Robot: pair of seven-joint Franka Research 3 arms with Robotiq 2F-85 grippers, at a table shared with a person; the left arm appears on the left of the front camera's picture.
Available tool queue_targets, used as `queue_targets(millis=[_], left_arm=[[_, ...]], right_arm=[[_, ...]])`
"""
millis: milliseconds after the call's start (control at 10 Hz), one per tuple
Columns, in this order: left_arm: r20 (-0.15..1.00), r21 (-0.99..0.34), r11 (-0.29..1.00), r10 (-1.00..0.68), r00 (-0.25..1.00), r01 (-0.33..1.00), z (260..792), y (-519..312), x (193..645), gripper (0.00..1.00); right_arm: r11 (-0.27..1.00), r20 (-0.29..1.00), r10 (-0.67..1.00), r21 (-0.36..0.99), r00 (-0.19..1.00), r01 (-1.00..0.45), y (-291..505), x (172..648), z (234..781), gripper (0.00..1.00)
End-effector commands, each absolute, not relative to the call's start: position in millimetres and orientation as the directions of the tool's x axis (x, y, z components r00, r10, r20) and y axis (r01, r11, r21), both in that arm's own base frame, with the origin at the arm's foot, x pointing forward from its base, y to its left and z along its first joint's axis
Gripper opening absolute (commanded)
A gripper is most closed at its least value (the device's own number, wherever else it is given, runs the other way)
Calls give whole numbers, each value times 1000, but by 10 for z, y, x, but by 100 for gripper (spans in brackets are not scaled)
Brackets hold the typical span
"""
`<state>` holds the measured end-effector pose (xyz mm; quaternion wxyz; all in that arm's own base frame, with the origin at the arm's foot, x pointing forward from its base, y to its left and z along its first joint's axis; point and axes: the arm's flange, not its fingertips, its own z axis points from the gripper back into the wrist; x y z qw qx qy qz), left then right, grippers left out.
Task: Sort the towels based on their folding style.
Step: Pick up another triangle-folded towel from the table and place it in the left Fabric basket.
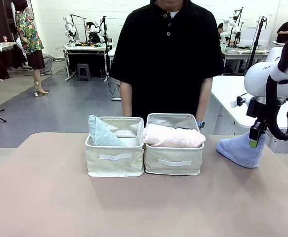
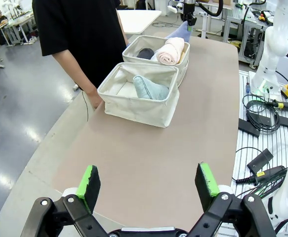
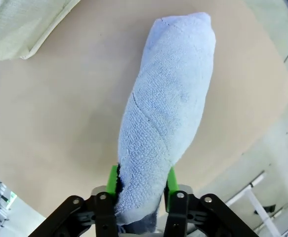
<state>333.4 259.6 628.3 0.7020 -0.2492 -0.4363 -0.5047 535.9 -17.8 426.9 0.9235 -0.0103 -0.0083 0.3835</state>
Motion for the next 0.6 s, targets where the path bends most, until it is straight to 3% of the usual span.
queue_targets(millis=[0,300,400,500], left_arm=[[867,94,361,-487,102,928,6298,2606,3317,100],[867,94,361,-487,102,928,6298,2606,3317,100],[867,94,361,-487,102,928,6298,2606,3317,100],[867,94,361,-487,102,928,6298,2606,3317,100]], right_arm=[[707,8,707,6,707,-707,-189,5428,4261,0],[706,15,709,2,706,-709,-164,5385,4361,0],[704,12,710,18,705,-710,-114,5273,4583,11],[694,4,720,-14,694,-719,-41,5076,5043,11]])
